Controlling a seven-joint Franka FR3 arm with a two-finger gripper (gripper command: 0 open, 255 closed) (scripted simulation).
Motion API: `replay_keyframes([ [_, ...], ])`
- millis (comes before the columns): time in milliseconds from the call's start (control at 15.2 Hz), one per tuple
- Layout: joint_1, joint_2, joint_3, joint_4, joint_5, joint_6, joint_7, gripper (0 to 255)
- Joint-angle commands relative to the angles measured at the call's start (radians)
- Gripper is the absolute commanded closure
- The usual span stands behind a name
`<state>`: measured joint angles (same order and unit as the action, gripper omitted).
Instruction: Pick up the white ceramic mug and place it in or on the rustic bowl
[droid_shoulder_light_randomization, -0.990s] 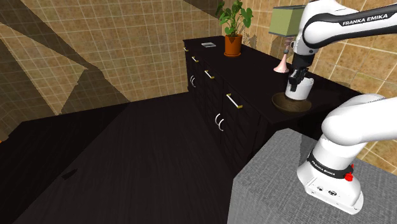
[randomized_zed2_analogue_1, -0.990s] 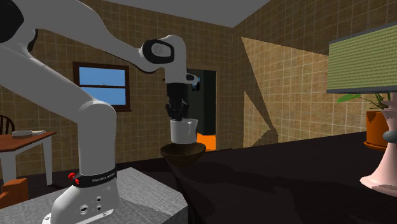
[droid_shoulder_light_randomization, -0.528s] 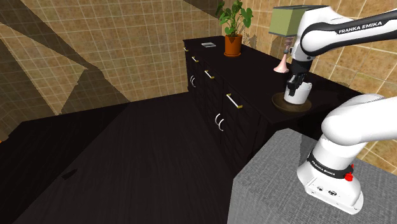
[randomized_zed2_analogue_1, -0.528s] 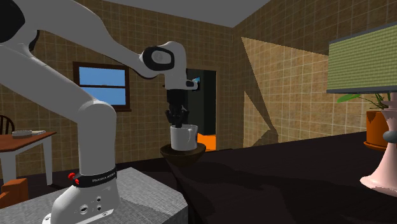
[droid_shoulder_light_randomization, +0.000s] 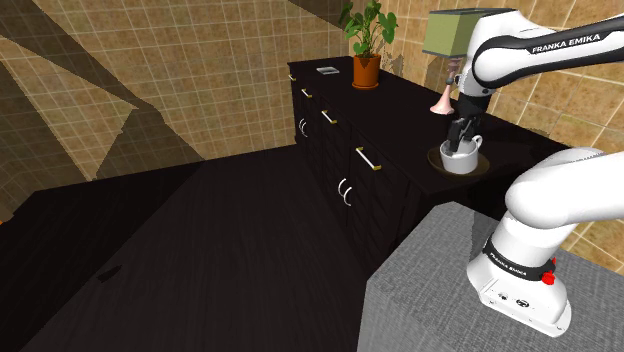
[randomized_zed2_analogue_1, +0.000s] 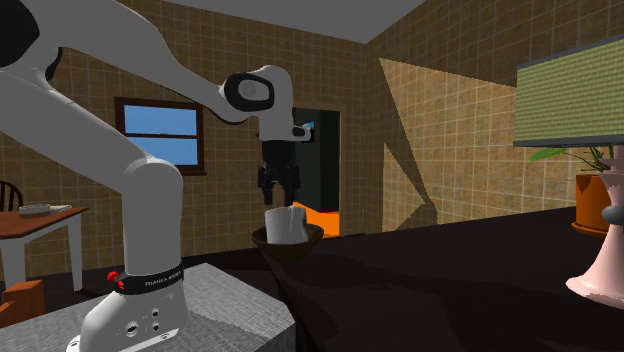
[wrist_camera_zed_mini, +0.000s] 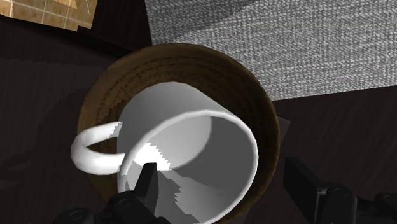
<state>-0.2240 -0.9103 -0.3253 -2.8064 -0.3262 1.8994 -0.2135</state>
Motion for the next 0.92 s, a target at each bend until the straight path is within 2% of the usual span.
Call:
replay_keyframes([
  [0, 0.000, 0.000, 0.000, 0.000, 0.000, 0.000, 0.000, 0],
  [66, 0.000, 0.000, 0.000, 0.000, 0.000, 0.000, 0.000, 0],
  [330, 0.018, -0.017, 0.038, 0.116, 0.039, -0.133, -0.005, 0],
  [858, 0.018, -0.017, 0.038, 0.116, 0.039, -0.133, -0.005, 0],
])
